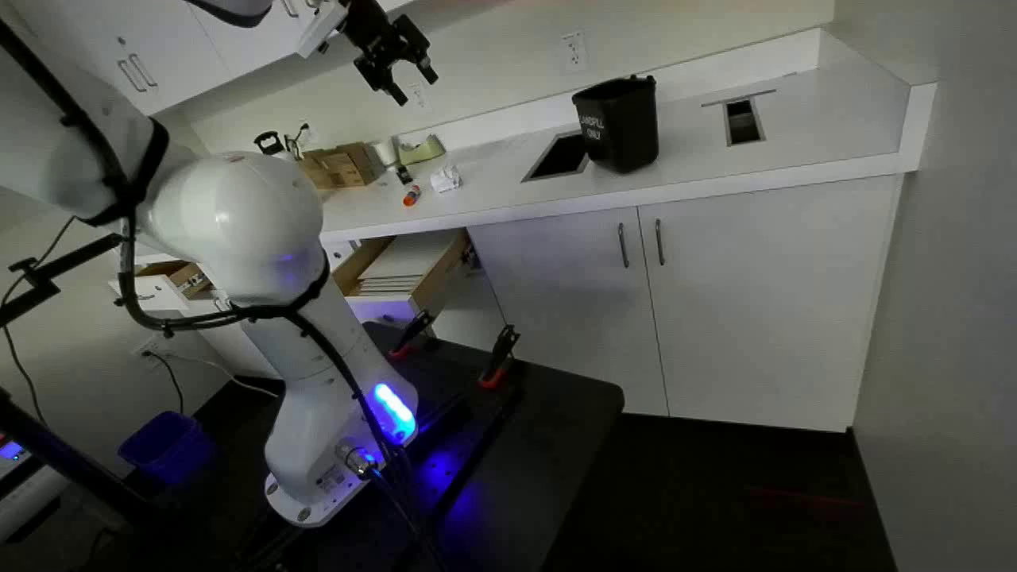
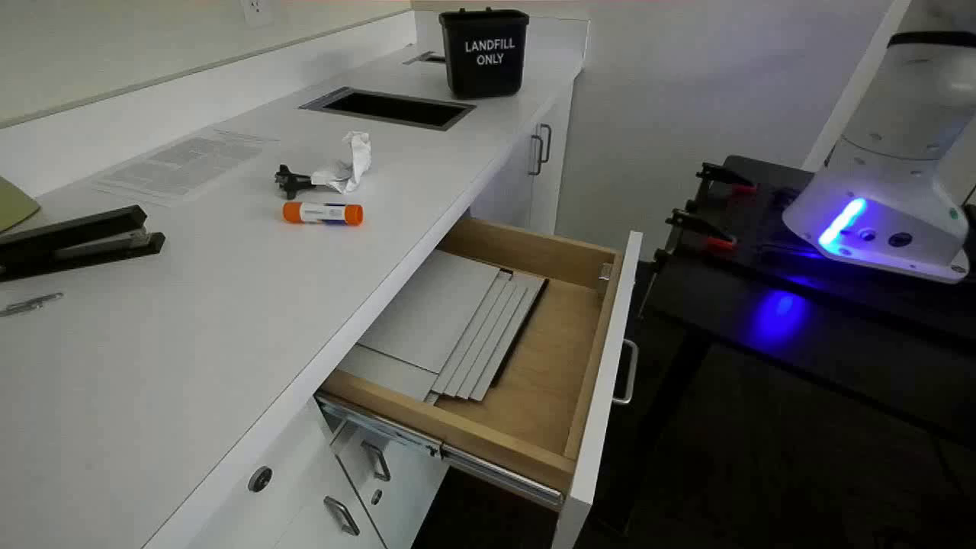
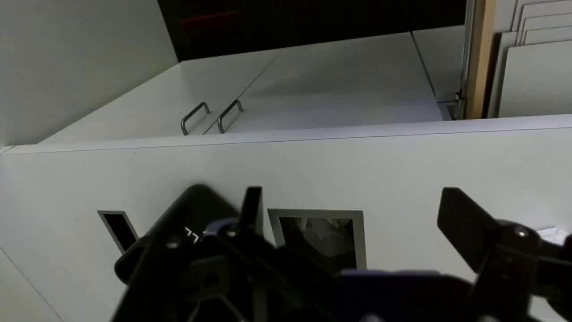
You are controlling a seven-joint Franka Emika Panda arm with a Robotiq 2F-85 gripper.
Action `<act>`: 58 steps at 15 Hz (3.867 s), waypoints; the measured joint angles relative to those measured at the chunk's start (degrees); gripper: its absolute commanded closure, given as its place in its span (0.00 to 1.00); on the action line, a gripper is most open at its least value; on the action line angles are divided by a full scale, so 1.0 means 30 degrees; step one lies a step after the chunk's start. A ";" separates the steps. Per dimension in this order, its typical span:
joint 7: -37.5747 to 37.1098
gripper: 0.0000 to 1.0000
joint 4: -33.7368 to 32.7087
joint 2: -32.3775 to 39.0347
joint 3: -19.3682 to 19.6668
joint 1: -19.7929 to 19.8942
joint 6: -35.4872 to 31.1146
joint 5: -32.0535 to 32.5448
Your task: Put the white paper in the black bin then put the orange object in the open drawer then close the drawer
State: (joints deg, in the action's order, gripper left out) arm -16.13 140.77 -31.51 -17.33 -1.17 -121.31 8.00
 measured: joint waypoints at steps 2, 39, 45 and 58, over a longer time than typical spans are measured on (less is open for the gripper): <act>0.0000 0.00 0.0000 0.0001 -0.0001 0.0000 0.0000 0.0000; -0.7832 0.00 -0.8563 1.5669 0.1301 -0.4102 -0.7752 0.0037; -1.0510 0.00 -1.2458 2.0575 0.2677 -0.6184 -1.1482 -0.2430; -1.3559 0.86 -1.5726 2.3528 0.5528 -0.9224 -1.1938 -0.2524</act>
State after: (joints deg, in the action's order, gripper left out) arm -56.81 93.59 39.08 -0.74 -28.84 -157.12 0.43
